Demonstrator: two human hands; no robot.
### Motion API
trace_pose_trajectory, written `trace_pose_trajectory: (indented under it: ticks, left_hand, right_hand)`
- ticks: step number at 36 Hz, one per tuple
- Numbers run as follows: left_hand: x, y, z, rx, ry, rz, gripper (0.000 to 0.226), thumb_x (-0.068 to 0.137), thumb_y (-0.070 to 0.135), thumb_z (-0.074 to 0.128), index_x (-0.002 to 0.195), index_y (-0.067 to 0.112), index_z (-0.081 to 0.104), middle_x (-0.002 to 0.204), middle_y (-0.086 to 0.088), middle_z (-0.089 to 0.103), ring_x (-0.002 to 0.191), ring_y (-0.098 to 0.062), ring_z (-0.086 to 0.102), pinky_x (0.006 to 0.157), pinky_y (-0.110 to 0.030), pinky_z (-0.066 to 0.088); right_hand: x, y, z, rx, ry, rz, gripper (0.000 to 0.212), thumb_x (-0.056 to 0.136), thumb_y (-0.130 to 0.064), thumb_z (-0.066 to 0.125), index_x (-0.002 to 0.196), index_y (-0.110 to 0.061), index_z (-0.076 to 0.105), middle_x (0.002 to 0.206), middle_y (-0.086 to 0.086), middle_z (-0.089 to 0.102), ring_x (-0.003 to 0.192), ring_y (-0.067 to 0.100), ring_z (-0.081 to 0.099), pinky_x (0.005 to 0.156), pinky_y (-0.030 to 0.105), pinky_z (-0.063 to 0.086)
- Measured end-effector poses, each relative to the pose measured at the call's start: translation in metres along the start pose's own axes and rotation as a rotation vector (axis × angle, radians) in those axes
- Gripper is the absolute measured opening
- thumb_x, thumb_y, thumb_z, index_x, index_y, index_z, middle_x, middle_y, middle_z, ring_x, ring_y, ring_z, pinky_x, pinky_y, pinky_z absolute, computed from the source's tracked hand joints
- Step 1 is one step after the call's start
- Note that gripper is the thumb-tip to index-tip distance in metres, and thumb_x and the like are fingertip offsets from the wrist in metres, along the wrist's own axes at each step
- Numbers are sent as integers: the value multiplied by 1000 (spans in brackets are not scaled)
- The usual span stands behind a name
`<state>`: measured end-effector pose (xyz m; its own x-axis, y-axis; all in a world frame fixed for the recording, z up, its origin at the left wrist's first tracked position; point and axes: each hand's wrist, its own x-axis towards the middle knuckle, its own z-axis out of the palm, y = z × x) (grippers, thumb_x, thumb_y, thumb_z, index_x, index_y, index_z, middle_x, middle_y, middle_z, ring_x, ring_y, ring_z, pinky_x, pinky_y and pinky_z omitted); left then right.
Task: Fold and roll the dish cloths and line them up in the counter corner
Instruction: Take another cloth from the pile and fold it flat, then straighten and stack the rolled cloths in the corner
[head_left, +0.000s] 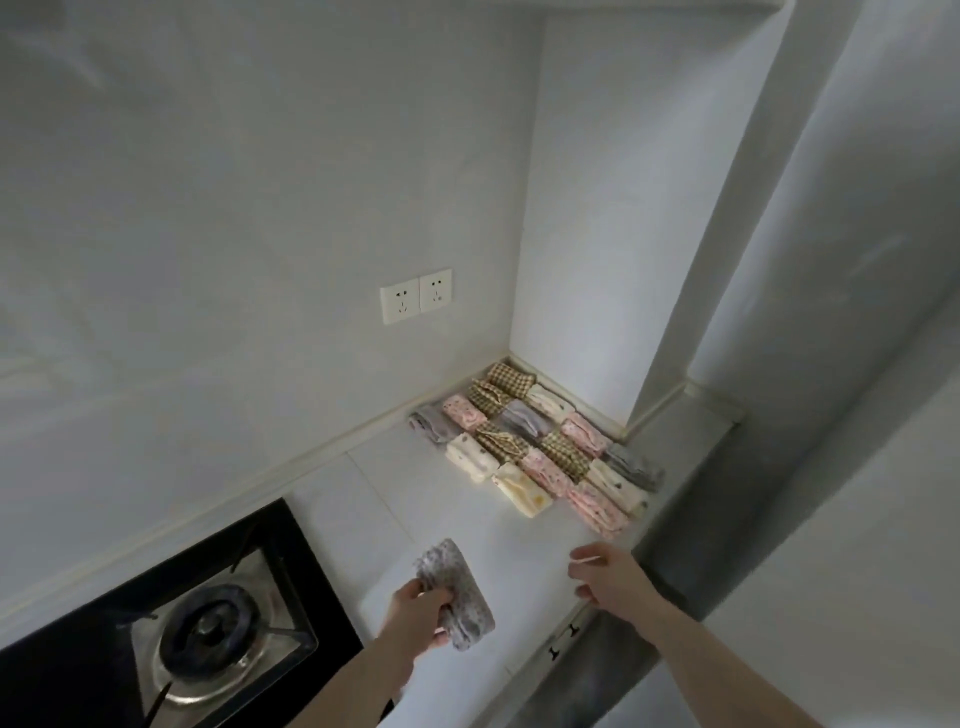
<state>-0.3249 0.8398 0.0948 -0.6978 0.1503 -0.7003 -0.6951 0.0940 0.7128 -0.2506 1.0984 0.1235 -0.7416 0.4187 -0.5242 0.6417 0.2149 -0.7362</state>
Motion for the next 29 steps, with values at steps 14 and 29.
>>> trace_pose_trajectory:
  ticks: [14,29]
  left_hand:
    - [72,27,101,-62,108,-73,15,93,-3,60,106,1,65,85,-16,68,69,-24,67,52,-29,56]
    - [125,38,101,-7,152,-122,17,88,-2,62,104,5,66,93,-17,71,79,-26,69,66,-34,61]
  right_hand:
    - [177,-18,-47,-626,-179,-212,13,96,-22,58,108,-17,62,108,-2,56,106,16,54,94,26,41]
    - [234,-40,-19,-607,-171,-316,16,95,-34,54,79,-29,53,81,-5,61,83,18,63,80,36,55]
